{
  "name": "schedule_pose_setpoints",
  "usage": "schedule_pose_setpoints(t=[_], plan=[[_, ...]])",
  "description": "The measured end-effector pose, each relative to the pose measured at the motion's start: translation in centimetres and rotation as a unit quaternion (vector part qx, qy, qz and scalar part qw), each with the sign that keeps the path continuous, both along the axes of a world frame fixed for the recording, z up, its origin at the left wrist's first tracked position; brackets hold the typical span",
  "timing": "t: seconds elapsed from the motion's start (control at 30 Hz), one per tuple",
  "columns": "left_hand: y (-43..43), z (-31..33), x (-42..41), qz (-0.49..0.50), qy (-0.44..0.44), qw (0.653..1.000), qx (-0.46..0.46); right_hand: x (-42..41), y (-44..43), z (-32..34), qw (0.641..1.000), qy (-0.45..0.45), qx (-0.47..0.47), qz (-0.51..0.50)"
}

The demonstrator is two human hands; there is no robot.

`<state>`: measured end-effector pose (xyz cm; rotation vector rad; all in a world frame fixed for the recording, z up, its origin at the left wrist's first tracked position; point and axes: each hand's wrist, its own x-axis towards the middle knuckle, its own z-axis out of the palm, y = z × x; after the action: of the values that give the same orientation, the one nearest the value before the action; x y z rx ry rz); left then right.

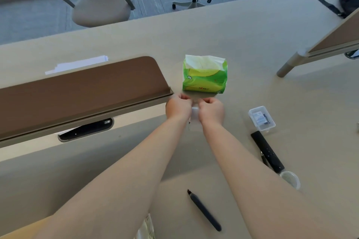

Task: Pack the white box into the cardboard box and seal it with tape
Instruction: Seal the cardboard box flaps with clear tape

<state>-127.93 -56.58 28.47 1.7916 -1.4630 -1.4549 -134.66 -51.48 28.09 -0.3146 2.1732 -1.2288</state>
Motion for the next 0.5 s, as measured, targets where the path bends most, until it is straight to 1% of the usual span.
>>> schedule_pose_setpoints(t=[0.1,0.17,0.3,0.43,0.5], plan=[[-0.3,0.0,-0.1,-0.005,-0.033,0.999,-0.009,0.0,-0.4,-0.1,0.998,0.047,0.031,0.032],[-0.5,0.1,-0.3,-0.014,-0.047,0.999,-0.014,-0.1,-0.6,-0.2,0.996,0.059,0.046,0.038],[-0.6,0.0,-0.7,-0.022,-0.068,0.997,-0.017,-0.6,-0.9,-0.2,0.997,0.013,0.076,0.001],[-0.6,-0.1,-0.9,-0.021,-0.082,0.996,-0.032,-1.1,-1.3,-0.4,0.995,-0.013,0.097,0.0],[-0.7,0.1,-0.8,-0.011,-0.078,0.997,-0.023,-1.2,-1.4,-0.5,0.995,-0.02,0.096,0.005]])
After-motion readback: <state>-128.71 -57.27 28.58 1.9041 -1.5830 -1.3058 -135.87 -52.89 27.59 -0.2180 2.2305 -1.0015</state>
